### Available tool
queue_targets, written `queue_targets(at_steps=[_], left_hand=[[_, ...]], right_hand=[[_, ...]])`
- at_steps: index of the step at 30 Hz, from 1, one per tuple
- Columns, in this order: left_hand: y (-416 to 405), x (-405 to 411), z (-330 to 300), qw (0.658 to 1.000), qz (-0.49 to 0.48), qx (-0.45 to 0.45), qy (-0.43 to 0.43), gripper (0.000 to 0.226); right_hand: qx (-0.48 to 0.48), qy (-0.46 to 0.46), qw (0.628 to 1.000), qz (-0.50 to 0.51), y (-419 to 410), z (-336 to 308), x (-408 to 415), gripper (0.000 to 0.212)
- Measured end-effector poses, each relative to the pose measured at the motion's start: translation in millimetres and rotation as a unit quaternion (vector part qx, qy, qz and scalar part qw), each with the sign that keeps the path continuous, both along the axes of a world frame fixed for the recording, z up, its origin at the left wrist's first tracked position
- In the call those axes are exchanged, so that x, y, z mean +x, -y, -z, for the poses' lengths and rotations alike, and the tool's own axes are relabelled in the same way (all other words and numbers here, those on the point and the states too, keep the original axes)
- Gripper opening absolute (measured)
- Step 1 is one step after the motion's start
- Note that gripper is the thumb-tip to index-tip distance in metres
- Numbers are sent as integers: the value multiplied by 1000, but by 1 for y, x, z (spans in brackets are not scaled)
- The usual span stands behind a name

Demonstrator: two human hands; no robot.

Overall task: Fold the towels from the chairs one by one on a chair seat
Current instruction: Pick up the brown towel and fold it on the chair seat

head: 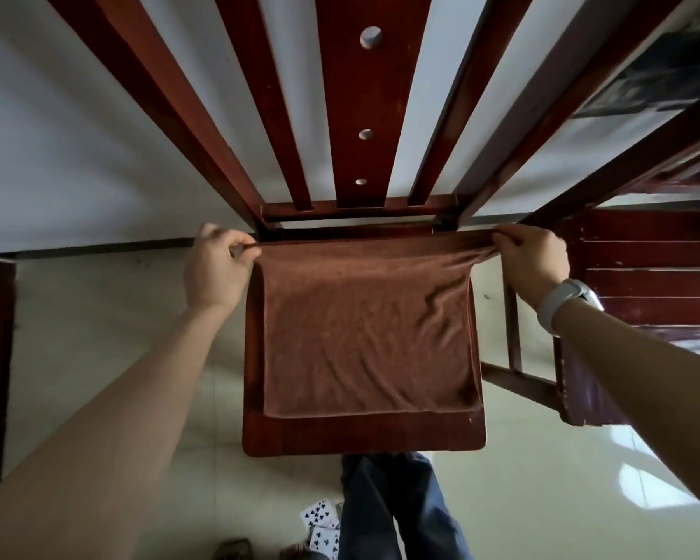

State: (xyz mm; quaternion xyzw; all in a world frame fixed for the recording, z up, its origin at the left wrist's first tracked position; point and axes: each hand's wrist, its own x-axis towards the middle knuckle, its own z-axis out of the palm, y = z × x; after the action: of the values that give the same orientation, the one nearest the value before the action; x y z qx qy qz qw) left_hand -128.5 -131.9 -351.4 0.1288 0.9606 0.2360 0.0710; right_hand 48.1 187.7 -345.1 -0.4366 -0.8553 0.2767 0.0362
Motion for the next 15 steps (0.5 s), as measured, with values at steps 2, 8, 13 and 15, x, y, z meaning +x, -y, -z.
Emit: queue_targets(at_steps=[2,8,13,15], left_hand=[[0,0,-2,1000,9,-5,-25,19],[27,36,-2,994,95,5,-58,11],[63,89,13,981,180,-46,-48,17],[74,107,22,976,205,-62,-30,20]], right_hand=[[15,-22,1000,-11,2,0,2,23],[53,-55,994,-84,21,5,50,18],[96,0,964,-247,40,25,118,12],[99,21,952,-288,44,34,138,13]])
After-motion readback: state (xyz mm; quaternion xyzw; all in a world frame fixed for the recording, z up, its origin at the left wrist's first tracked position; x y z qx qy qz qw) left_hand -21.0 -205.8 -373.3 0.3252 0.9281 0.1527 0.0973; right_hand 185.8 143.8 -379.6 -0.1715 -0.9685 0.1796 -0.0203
